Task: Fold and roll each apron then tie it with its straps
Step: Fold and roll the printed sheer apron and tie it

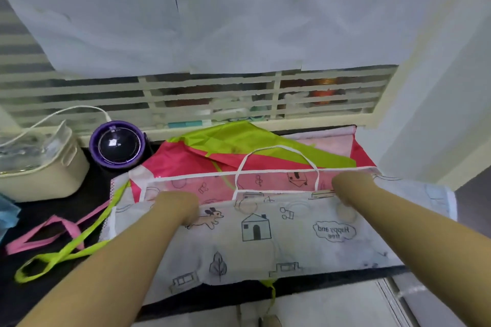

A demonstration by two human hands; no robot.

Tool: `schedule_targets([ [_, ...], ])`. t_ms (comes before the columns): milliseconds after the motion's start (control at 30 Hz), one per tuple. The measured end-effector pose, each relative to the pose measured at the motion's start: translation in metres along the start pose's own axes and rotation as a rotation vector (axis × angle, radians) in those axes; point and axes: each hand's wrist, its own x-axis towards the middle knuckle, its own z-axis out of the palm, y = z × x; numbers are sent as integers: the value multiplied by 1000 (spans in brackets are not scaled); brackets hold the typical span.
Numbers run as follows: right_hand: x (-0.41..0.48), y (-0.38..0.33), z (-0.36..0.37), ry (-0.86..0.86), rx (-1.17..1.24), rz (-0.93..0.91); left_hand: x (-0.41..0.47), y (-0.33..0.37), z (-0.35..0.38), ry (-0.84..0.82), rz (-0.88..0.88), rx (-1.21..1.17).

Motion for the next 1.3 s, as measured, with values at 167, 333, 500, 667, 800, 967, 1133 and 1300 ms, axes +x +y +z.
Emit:
schedule_targets([
  [167,80,-10,-2,100,61,-47,58,1,0,152,-90,37],
  [333,123,-15,17,219,374,-77,89,0,15,331,-127,-139],
  [500,141,-5,52,344,570,-272,104,2,16,364,-72,-428],
  [667,162,10,63,391,798,-343,128,-5,-3,347,38,-275],
  [800,179,12,62,417,750,-385,148,2,-5,216,-31,-71],
  [967,186,4,54,432,818,-416,148,15,0,230,-230,-104],
  [1133,200,-1,25,394,1161,-197,124,76,-24,687,112,-199],
  [1300,212,-5,-19,-23,927,-213,105,135,-2,616,541,-109],
])
